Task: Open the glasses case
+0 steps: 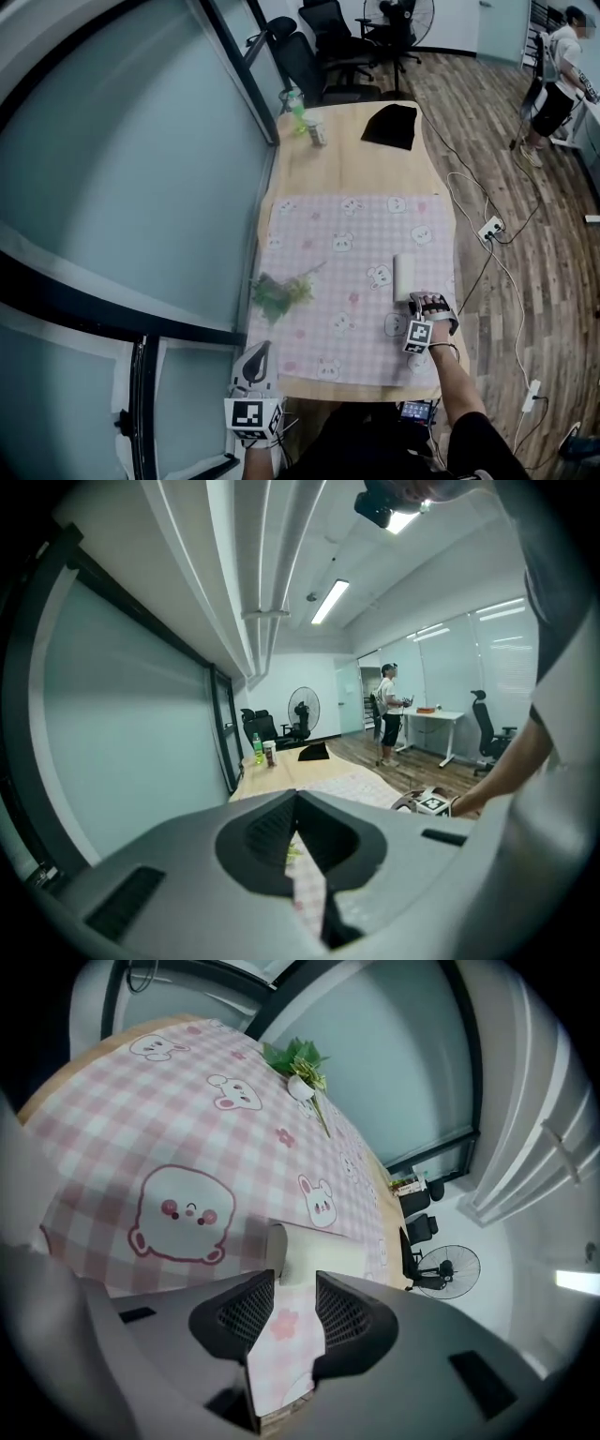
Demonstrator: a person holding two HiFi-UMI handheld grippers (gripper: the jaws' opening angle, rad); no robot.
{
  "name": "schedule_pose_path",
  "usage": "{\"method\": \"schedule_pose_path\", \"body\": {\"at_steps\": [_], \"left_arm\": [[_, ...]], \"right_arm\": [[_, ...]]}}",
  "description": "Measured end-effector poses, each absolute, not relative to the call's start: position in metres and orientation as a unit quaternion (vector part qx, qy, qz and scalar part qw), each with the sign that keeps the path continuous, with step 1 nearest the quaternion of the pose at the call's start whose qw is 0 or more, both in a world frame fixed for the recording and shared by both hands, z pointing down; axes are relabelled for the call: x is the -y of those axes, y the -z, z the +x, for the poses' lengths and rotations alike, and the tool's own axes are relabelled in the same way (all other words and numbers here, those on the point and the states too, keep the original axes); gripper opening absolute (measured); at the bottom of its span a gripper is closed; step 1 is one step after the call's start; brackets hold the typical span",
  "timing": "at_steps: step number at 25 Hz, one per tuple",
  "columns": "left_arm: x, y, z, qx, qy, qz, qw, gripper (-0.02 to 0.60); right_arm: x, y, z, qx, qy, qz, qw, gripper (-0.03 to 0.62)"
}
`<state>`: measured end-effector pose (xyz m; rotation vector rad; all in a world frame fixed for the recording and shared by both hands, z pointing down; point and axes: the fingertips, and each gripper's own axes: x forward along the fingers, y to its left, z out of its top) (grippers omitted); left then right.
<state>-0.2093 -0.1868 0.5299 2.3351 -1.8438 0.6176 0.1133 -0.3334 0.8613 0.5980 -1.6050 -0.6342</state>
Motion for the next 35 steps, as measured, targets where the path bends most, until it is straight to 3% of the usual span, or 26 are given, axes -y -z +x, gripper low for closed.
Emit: {"method": "schedule_pose_path", "body": {"at_steps": [3, 5, 7, 20, 28, 35], "left_arm": [[0.187, -0.534, -0.213, 0.607, -0.204, 0.766, 0.055, -0.003], [0.189, -0.534, -0.213, 0.605, -0.203, 0.768, 0.057, -0.003], [0.191, -0.532, -0.212, 0.605, -0.198, 0.769, 0.057, -0.003], [0.182, -0.535, -0.213, 0.606, -0.176, 0.772, 0.073, -0.003], [0.173, -0.534, -0.236, 0.628, -0.160, 0.757, 0.082, -0.003], [0.195, -0.525, -0.217, 0.606, -0.124, 0.783, 0.068, -0.003]], "right_arm": [[0.335, -0.867, 0.110, 0.696, 0.276, 0.243, 0.617, 0.145], [0.334, -0.867, 0.109, 0.695, 0.280, 0.233, 0.620, 0.068], [0.334, -0.861, 0.106, 0.694, 0.289, 0.226, 0.619, 0.043], [0.347, -0.857, 0.006, 0.621, 0.466, -0.005, 0.630, 0.040], [0.356, -0.875, -0.019, 0.578, 0.489, -0.068, 0.649, 0.040], [0.324, -0.791, -0.043, 0.593, 0.556, -0.071, 0.578, 0.064]]}}
